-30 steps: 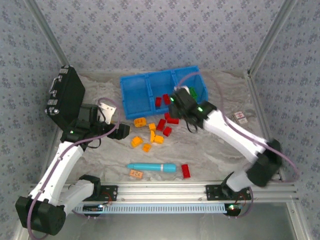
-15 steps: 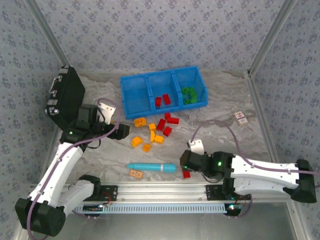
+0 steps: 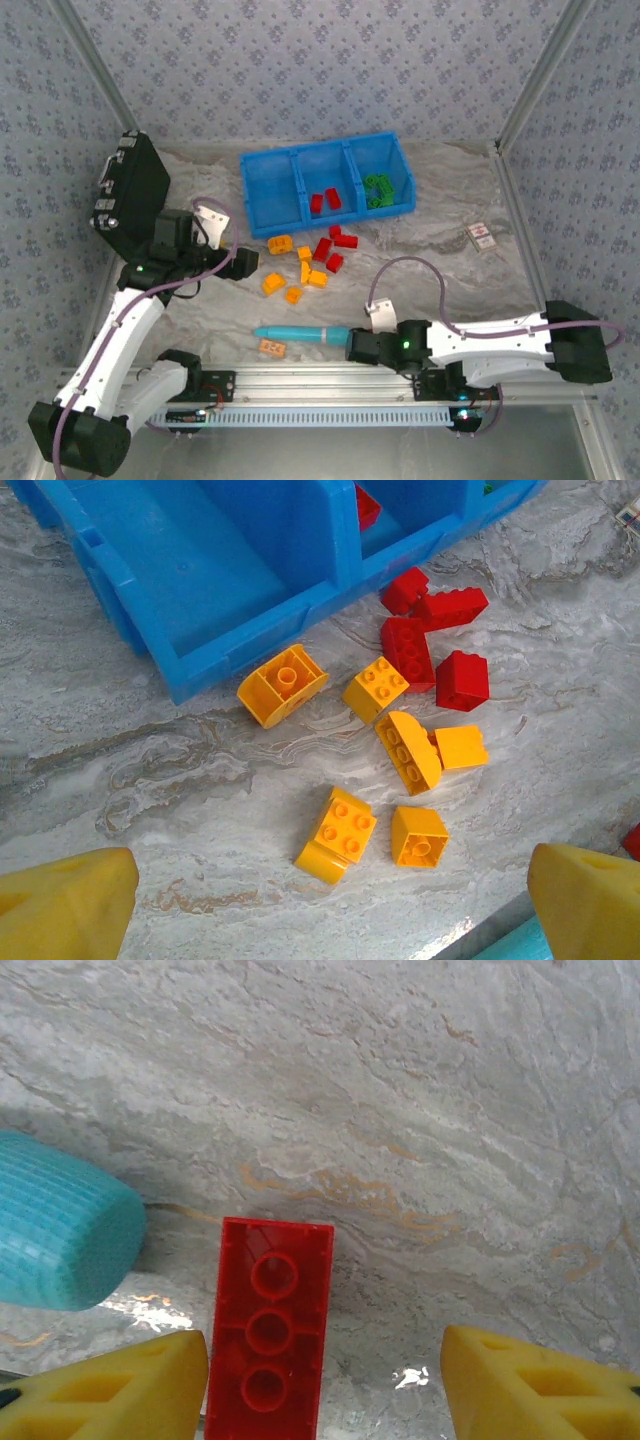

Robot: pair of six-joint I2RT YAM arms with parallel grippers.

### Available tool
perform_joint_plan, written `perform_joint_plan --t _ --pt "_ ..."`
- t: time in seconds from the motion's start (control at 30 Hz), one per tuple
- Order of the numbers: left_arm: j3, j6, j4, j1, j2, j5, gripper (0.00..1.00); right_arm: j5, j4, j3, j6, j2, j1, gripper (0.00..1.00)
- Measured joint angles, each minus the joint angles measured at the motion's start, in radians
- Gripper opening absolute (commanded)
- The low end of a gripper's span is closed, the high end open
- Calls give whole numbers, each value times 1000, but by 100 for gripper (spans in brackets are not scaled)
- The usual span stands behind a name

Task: Sort the legos into containers by color
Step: Pick up the lego from the bottom-center of the table.

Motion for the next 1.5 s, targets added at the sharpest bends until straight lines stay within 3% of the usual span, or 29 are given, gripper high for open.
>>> perform_joint_plan --t 0.37,0.83,1.0,1.2,1.5 --pt "0 0 0 0 4 0 100 -26 74 -31 24 57 -7 64" --pt "0 0 -1 0 16 0 100 -72 129 -66 35 109 -33 38" --pt "0 0 -1 0 23 -1 100 -85 127 -61 21 107 -58 34" --pt "0 0 -2 0 29 -1 100 -86 51 4 -72 81 -168 31" --pt "0 0 -2 0 53 -3 100 -114 40 233 -381 20 -479 30"
